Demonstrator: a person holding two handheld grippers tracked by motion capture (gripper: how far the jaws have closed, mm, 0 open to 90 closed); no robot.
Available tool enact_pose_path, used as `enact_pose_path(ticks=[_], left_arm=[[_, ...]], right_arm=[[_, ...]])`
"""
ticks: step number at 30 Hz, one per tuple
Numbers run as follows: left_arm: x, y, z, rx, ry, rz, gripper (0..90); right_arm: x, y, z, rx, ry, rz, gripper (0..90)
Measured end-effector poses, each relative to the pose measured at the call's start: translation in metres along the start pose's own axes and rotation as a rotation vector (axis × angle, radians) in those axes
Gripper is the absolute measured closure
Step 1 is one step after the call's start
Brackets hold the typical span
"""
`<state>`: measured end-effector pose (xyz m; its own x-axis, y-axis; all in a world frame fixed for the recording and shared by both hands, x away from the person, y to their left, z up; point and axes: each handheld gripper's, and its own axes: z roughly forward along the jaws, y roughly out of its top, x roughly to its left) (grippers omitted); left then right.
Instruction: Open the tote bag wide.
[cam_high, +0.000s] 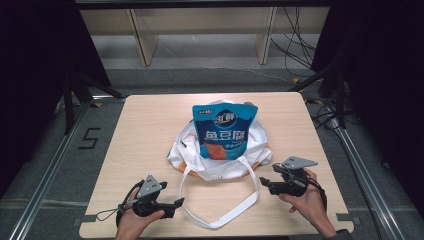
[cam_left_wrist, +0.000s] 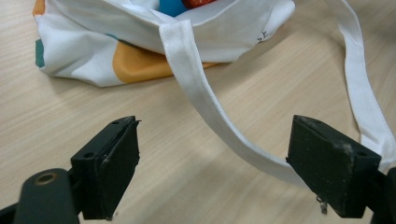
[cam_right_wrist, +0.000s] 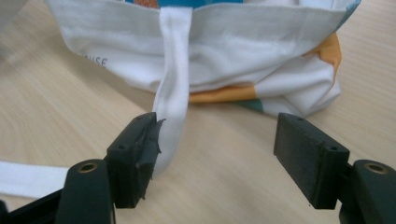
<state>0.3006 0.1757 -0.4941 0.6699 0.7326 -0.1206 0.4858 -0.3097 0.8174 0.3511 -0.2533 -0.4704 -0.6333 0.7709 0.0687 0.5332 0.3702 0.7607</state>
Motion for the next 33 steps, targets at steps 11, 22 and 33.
enact_pose_path(ticks=[11, 22, 33], left_arm=[[-0.008, -0.009, -0.003, 0.035, 0.02, 0.002, 16.1], [-0.008, -0.011, -0.002, 0.044, 0.034, -0.004, 16.0], [-0.005, -0.011, -0.002, 0.068, 0.035, 0.01, 16.1]], right_arm=[[0.012, -0.026, -0.019, 0.02, 0.012, 0.013, 31.8], [0.014, -0.053, -0.029, 0.078, 0.023, -0.002, 31.7], [0.012, -0.054, -0.03, 0.076, -0.001, -0.007, 31.6]])
